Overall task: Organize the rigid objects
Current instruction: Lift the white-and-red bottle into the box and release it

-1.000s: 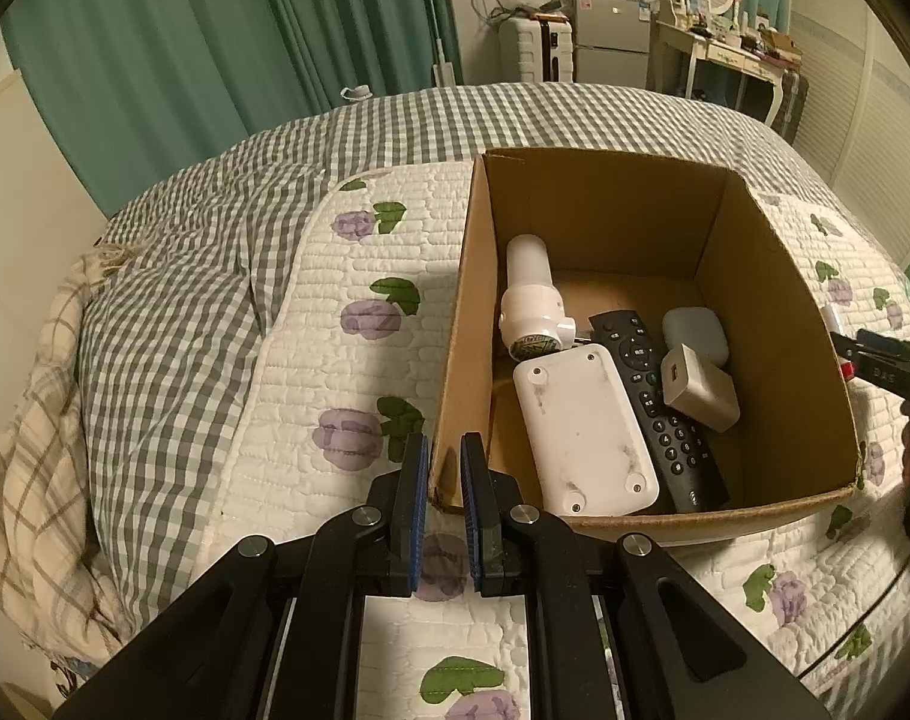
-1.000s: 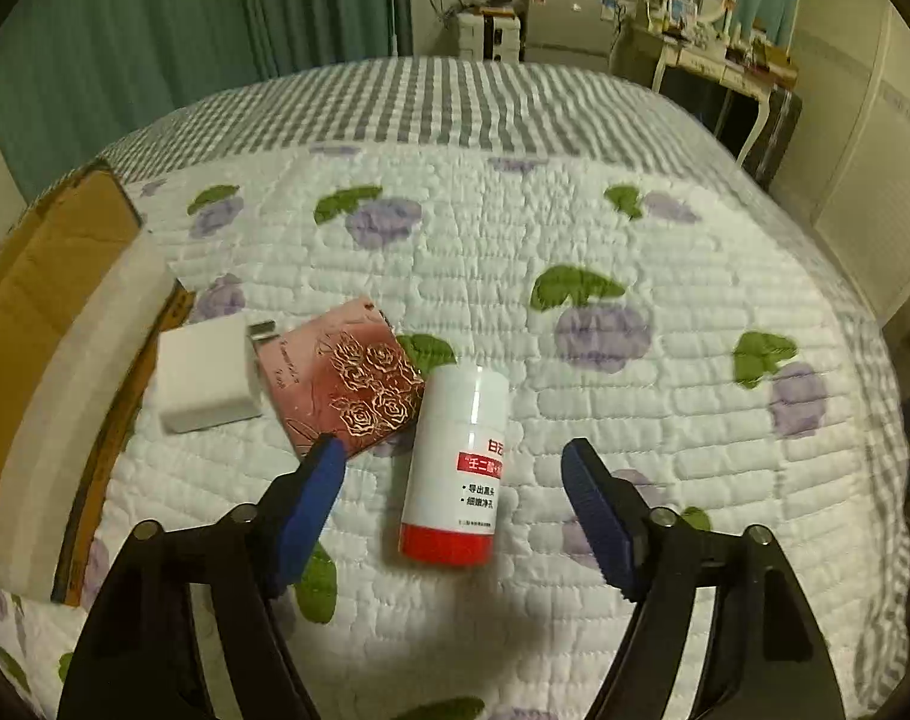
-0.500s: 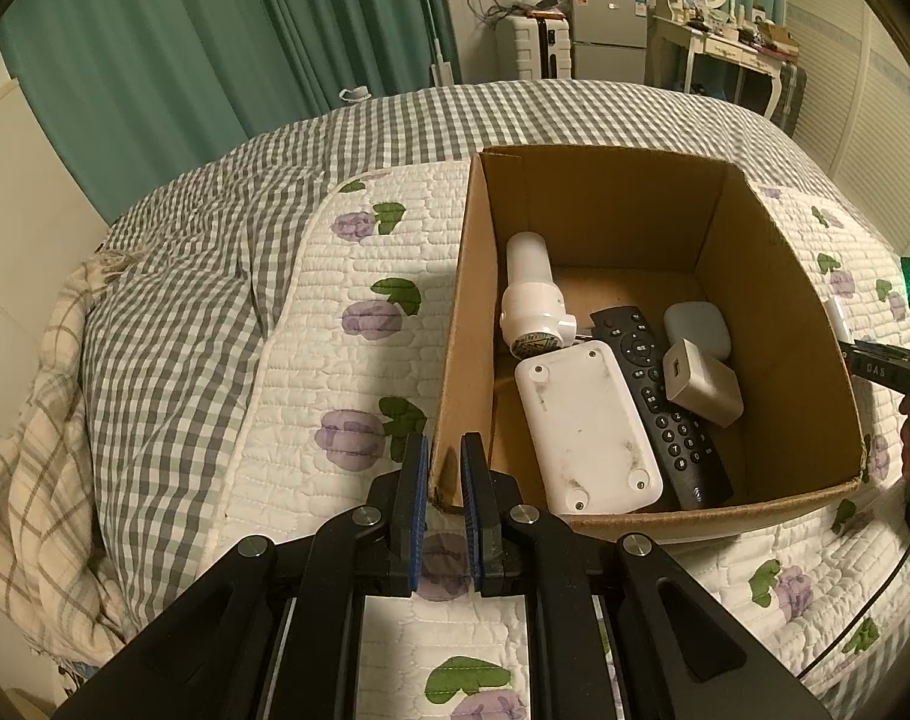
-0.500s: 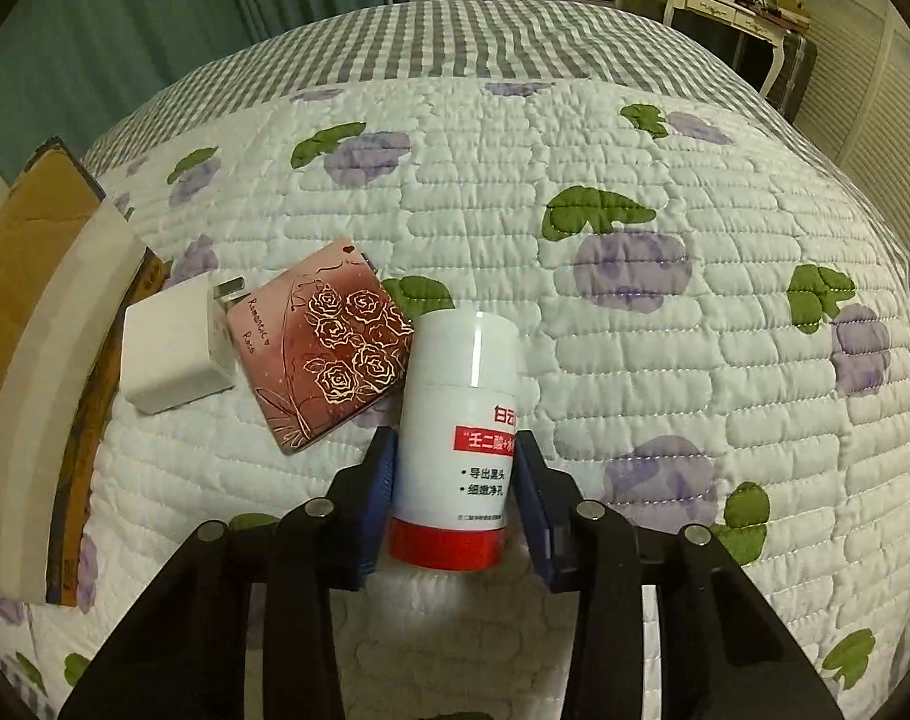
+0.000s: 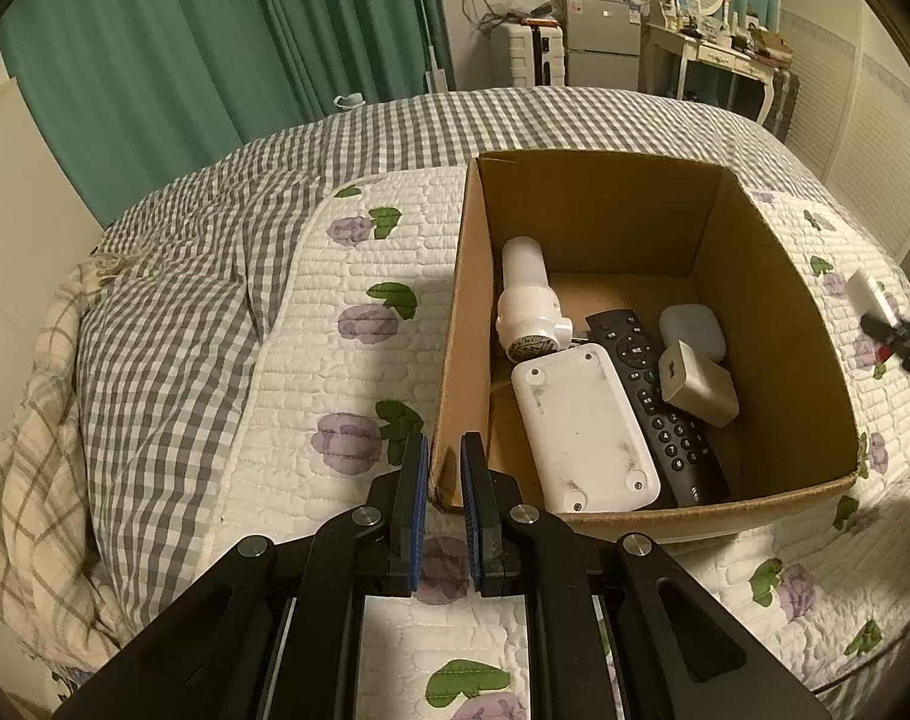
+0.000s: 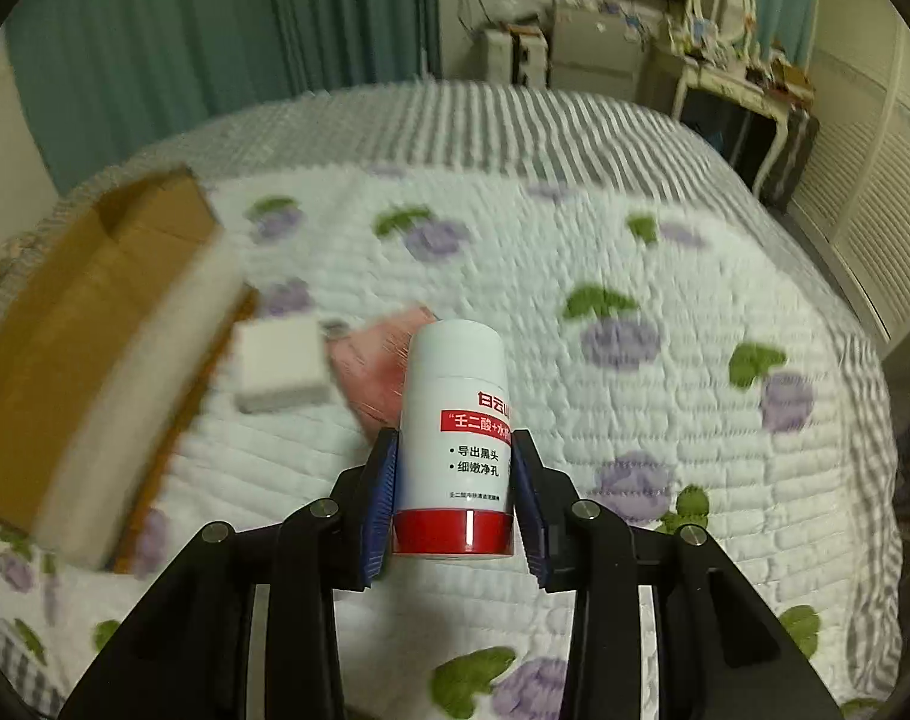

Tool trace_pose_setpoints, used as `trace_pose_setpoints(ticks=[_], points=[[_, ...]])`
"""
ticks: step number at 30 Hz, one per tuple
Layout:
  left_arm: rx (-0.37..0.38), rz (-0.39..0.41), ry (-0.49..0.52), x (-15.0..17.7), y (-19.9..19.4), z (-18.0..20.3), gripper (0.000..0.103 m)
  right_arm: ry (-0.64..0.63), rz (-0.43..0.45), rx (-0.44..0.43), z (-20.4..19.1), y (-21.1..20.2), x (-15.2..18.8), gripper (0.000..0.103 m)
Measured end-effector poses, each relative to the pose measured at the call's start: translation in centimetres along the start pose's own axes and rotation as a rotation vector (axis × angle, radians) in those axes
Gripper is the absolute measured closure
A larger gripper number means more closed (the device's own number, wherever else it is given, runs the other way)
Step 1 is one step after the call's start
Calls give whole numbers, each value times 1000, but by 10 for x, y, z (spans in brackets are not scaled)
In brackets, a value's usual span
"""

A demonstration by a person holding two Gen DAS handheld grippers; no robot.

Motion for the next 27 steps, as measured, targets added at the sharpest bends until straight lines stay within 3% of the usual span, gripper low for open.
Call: trace_pose_setpoints(ticks=[10, 14, 20, 27], points=[[6, 4, 4, -1, 0, 1, 92, -201, 165, -97, -109, -107, -42, 67], [6, 6, 5, -2, 0, 1, 92, -254, 180, -166, -156, -122, -43, 67], [6, 5, 5, -2, 0, 1, 92, -316, 151, -202, -208, -104, -14, 67], [9, 8, 4, -2, 0, 3, 92, -346, 68, -185, -224, -56, 26, 67]])
Point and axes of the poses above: each gripper's, at about its wrist camera, not at the fingertips, and y roughly the way its jaws point, z to its right, x to its underside, the point moved 9 cm from there along y, roughly the way its jaws point, and after that the axes turned 12 degrees about y, right-handed, at the moved point
